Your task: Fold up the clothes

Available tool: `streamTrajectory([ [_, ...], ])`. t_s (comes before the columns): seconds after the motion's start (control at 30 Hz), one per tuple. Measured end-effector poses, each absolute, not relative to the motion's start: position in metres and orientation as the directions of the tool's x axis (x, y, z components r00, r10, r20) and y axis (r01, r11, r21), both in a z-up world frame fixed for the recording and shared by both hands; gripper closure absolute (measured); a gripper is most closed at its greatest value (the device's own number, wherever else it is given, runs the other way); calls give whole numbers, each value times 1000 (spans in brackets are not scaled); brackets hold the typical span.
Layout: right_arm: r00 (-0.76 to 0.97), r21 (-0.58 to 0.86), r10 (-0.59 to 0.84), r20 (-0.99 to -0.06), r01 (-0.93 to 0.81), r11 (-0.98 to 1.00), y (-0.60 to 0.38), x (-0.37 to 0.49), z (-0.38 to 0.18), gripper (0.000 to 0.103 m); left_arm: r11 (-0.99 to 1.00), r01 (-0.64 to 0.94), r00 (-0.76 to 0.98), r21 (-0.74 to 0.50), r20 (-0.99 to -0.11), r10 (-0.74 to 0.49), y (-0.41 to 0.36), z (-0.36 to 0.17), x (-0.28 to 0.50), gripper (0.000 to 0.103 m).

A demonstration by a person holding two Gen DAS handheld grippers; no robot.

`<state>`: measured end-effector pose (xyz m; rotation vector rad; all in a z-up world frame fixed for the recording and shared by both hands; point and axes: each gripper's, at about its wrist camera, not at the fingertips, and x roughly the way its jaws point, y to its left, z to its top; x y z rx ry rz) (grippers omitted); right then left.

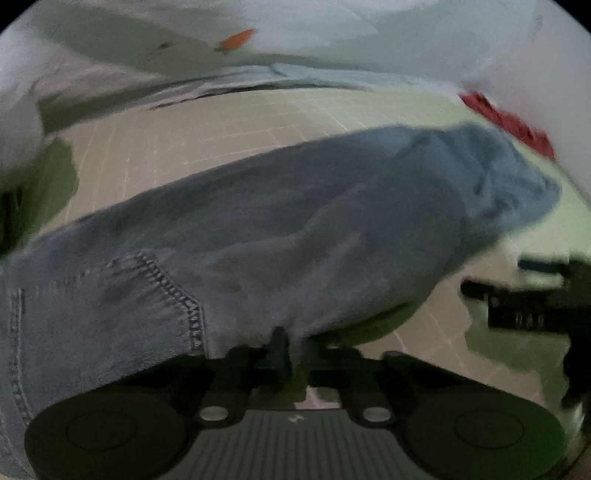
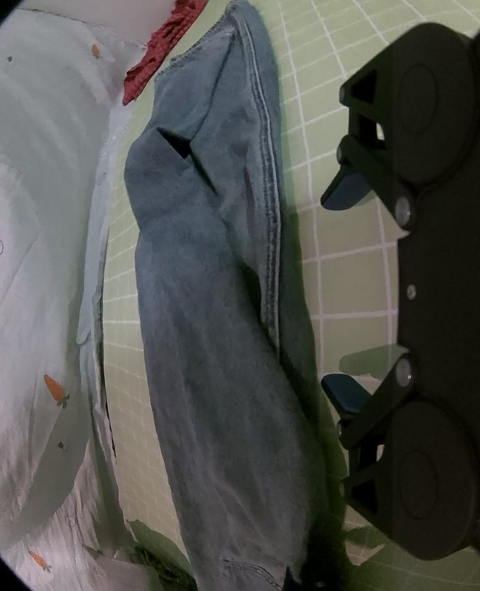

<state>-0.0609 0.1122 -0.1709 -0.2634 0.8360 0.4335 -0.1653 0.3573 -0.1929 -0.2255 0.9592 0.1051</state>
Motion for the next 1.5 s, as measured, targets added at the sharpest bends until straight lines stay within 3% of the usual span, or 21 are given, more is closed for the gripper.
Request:
streamTrajectory([
  [0.2,606,-6,287,-742,-434,901,116,-51,-161,7,685,-448,681,-574,-716,-155,431,-191,-179,100],
  [0.37,597,68,325,-733,-411,909,131,-29,-154,7,385,-513,743,-767,-622,-249,466,-211,-189,100],
  [0.53,579,151,327,-746,-332,931,140,-1,-154,7,394,-513,730,-762,-629,-266,465,-213,-192,100],
  [0.6,559,98,261,-787,-305,947,146,12,-160,7,387,-512,730,-767,-626,-276,465,-214,-193,100],
  [0.8,593,-76,174,-786,-372,925,159,26,-176,4,400,-507,715,-764,-632,-300,462,-219,-197,100],
  [1.03,408,104,447,-796,-636,765,181,-6,-178,3,501,-498,667,-708,-682,-300,452,-218,-205,97],
  [1.23,322,89,482,-815,-752,653,190,-41,-176,3,570,-523,617,-633,-743,-259,448,-220,-222,94],
  [1.37,320,7,463,-827,-817,576,185,-64,-177,3,552,-547,612,-628,-751,-247,450,-224,-233,93],
  [1.5,320,85,524,-790,-788,609,174,-61,-171,6,553,-559,610,-618,-758,-230,451,-223,-239,93],
])
